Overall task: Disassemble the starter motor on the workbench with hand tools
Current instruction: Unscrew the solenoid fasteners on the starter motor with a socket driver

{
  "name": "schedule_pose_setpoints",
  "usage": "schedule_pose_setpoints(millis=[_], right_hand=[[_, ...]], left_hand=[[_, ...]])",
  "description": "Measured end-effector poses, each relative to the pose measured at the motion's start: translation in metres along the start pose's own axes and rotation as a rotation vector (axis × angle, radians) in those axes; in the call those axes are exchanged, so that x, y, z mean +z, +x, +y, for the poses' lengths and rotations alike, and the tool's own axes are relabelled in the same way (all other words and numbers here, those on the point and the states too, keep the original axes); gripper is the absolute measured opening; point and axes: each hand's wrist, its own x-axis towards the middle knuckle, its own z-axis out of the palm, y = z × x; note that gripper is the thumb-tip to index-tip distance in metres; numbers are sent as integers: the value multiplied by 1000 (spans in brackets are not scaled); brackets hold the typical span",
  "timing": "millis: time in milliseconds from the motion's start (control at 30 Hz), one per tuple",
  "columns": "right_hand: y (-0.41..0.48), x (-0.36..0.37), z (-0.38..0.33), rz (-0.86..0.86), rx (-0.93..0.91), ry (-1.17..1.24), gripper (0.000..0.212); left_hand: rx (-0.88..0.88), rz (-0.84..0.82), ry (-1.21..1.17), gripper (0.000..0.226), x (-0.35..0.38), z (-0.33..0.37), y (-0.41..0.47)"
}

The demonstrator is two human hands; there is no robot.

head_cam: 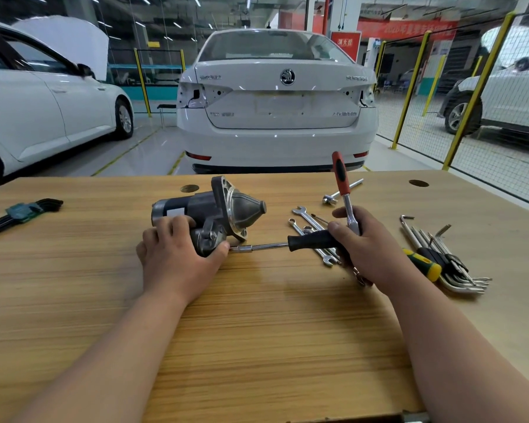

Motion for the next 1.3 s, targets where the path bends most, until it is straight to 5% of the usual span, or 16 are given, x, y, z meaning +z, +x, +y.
schedule_pose_setpoints(millis=[567,767,967,1300], right_hand=[[-3,-5,-1,-132,69,230,37],[-1,1,-1,-48,64,101,15],[7,0,1,58,159,-2,32],[6,-3,5,143,322,-14,21]], left_hand=[[-31,-7,63,83,1,1,-1],[-24,-18,85,86,1,-1,-2],[-23,-22,111,86,1,0,-1],[-12,-22,115,86,2,0,-1]])
